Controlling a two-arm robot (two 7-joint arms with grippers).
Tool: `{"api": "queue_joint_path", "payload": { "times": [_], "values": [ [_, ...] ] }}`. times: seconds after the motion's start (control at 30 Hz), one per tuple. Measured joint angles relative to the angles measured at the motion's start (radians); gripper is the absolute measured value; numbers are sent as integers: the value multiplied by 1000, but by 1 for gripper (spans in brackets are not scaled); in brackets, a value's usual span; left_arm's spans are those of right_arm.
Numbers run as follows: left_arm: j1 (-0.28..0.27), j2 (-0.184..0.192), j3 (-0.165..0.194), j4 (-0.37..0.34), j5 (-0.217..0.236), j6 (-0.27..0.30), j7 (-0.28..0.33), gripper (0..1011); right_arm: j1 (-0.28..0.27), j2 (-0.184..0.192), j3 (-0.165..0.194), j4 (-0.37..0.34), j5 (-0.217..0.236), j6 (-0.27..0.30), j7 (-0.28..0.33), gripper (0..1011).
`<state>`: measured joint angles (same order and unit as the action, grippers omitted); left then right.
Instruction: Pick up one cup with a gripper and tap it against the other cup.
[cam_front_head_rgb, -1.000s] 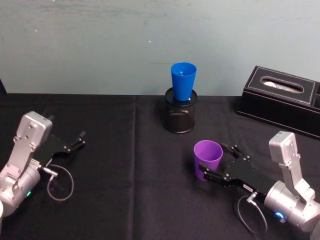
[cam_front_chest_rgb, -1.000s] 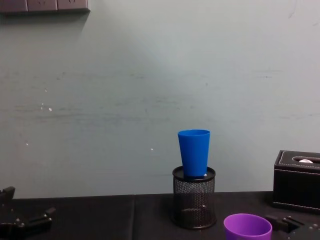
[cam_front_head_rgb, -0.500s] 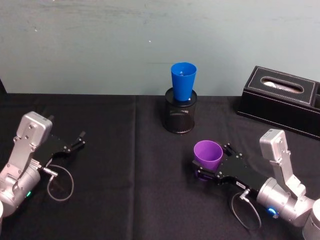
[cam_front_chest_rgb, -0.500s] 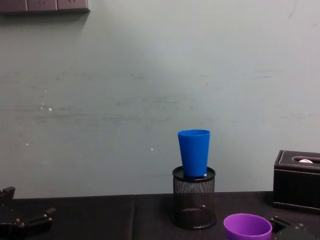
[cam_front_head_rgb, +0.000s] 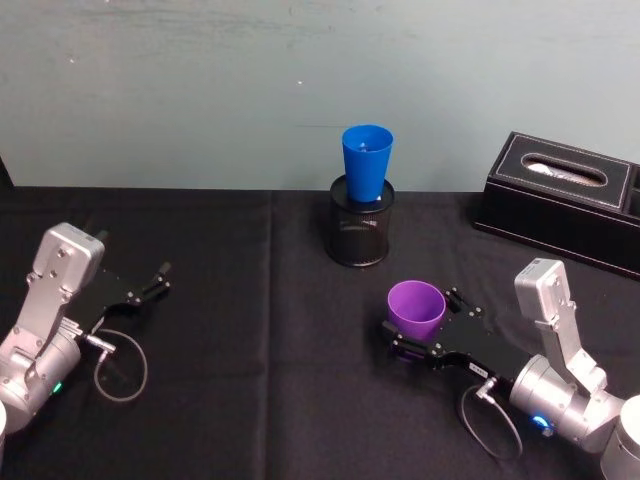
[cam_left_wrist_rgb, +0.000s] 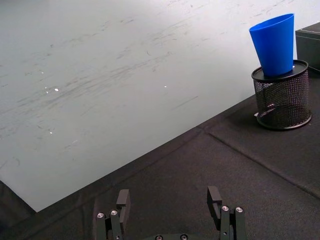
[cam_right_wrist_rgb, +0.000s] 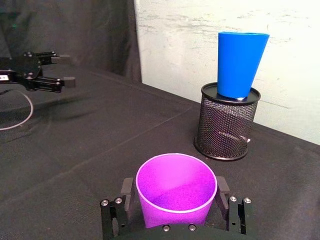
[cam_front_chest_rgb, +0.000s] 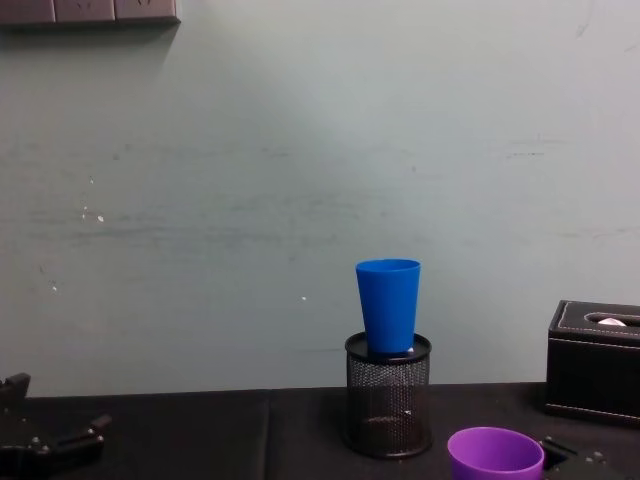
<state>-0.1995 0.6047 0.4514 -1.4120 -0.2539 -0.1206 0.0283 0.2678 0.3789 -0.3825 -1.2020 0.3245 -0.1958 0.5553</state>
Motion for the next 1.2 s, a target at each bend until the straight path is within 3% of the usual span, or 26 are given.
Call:
{"api": "queue_joint_path", "payload": {
  "times": [0.27, 0.67, 1.2],
  "values": [
    [0, 0, 0, 0, 0, 0, 0, 1011, 0, 1, 0, -2, 0, 0, 0, 995],
    [0, 0, 0, 0, 0, 0, 0, 1011, -1, 2, 0, -3, 0, 0, -1, 762],
    [0, 0, 0, 0, 0, 0, 0, 1011, -2, 2, 0, -4, 1, 0, -2, 732]
  ]
}}
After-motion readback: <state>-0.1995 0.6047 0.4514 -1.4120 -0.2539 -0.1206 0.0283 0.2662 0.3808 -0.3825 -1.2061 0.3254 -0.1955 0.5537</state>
